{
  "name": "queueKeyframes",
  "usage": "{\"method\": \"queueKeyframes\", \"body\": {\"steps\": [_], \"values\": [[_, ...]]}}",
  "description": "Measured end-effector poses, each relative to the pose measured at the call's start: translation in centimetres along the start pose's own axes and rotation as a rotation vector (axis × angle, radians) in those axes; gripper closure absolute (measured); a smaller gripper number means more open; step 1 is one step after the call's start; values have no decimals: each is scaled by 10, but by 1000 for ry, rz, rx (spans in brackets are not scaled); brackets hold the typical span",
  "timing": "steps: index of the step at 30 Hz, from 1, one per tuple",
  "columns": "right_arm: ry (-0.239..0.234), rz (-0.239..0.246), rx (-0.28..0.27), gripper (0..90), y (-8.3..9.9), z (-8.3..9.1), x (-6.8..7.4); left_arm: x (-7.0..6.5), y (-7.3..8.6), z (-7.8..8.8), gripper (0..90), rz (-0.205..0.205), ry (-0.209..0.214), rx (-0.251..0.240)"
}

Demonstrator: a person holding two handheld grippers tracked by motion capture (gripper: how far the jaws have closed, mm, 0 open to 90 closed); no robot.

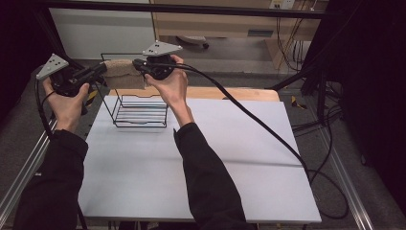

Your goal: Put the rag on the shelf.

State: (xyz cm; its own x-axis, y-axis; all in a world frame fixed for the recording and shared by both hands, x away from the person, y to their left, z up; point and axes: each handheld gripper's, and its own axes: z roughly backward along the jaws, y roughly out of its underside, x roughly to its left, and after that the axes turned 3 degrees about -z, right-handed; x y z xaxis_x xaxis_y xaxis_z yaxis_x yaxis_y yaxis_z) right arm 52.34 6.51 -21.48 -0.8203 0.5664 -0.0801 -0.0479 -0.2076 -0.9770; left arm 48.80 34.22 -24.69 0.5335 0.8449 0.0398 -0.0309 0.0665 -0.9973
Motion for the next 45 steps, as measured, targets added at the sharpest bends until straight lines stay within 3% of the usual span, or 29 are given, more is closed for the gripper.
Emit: {"method": "queueKeyframes", "body": {"steps": [12, 18, 24, 28, 30, 33, 38, 45], "values": [[-1, 34, 68, 861, 6, 1, 9, -6, 2, 10, 798, -8, -1, 62], [-13, 43, 84, 861, 10, 1, 13, -3, -2, 20, 739, 33, -6, 101], [-16, 50, 105, 861, 12, 2, 16, -1, -15, 27, 719, 56, -14, 95], [-17, 50, 105, 860, 12, 2, 16, -3, -25, 24, 774, 76, -6, 101], [-18, 53, 111, 860, 12, 2, 16, -8, -26, 15, 833, 66, 1, 149], [-18, 54, 120, 859, 13, 2, 17, -9, -23, 11, 884, 73, 27, 172], [-16, 63, 139, 853, 15, 1, 17, -12, -16, 6, 894, 63, 63, 239], [-17, 51, 153, 843, 17, -1, 18, -11, -6, 6, 895, 54, 77, 275]]}}
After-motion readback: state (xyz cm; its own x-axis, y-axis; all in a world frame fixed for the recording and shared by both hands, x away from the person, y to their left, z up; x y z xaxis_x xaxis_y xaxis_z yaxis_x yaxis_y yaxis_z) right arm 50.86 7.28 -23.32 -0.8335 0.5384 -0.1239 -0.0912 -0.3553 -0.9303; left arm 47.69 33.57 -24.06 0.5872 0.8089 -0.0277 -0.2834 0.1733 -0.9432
